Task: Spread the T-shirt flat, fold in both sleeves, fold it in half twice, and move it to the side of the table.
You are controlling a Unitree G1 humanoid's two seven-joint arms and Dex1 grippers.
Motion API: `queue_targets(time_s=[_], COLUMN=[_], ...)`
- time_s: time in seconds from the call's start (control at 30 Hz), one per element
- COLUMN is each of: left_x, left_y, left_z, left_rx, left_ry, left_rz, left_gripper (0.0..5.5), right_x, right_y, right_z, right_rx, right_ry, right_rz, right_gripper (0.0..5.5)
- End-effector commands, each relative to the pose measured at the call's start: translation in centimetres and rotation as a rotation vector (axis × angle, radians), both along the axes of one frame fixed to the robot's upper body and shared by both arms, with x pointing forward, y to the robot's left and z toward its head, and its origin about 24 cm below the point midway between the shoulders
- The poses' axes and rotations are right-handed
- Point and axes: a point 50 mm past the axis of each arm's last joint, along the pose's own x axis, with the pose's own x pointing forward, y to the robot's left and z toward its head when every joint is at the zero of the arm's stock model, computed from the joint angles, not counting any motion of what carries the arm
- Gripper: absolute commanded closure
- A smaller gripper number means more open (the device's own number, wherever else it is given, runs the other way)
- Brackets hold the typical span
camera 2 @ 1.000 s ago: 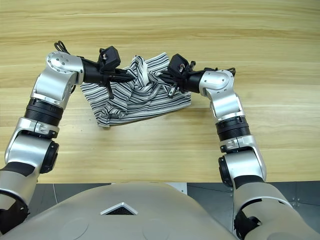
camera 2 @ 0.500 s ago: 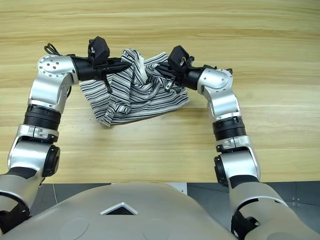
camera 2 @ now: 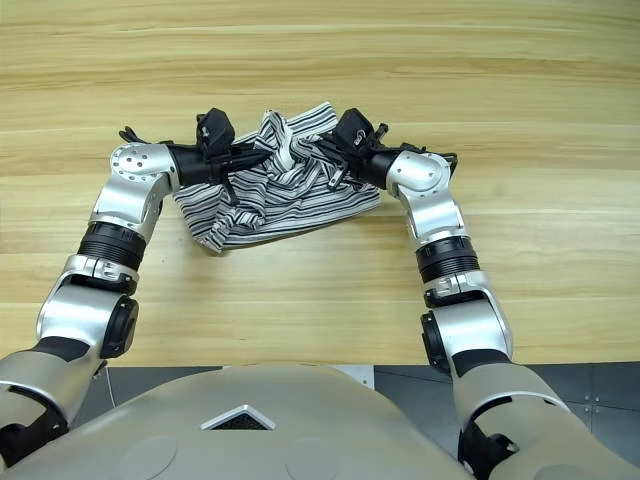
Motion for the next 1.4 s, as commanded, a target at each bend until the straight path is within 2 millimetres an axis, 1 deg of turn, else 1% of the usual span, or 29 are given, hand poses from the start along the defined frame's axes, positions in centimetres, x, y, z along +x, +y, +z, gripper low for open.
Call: queue_targets(time_s=[0.03,0.23,0.53,0.9,1.23,1.27,1.33,1.4], left_x=[0.3,0.4,0.5,0.7,0.7,0.9,0.5,0.4], left_y=[0.7,1.4,2.0,3.1,3.1,3.0,3.3,4.0], left_z=[0.9,1.7,2.4,2.9,3.1,3.5,4.7,6.5], left_rx=[-0.01,-0.052,-0.073,-0.076,-0.087,-0.091,-0.064,0.007], left_ry=[-0.059,-0.115,-0.158,-0.192,-0.2,-0.203,-0.237,-0.294], left_rz=[-0.017,-0.015,-0.002,0.021,0.026,0.024,-0.054,-0.141], left_gripper=[5.4,5.4,5.4,5.4,5.4,5.4,5.4,5.4], right_x=[0.4,0.6,0.9,1.0,1.2,1.2,1.3,1.8], right_y=[-0.1,-0.8,-1.4,-1.3,-1.2,-1.4,-3.2,-5.8], right_z=[0.6,1.0,1.2,1.0,1.0,1.3,2.8,4.9], right_rx=[0.029,0.088,0.104,0.11,0.114,0.119,0.092,0.035], right_ry=[-0.024,-0.036,-0.043,-0.037,-0.033,-0.034,-0.06,-0.071], right_rz=[-0.008,-0.057,-0.093,-0.097,-0.1,-0.091,-0.06,-0.027], right_gripper=[5.36,5.36,5.36,5.36,5.36,5.36,5.36,5.36])
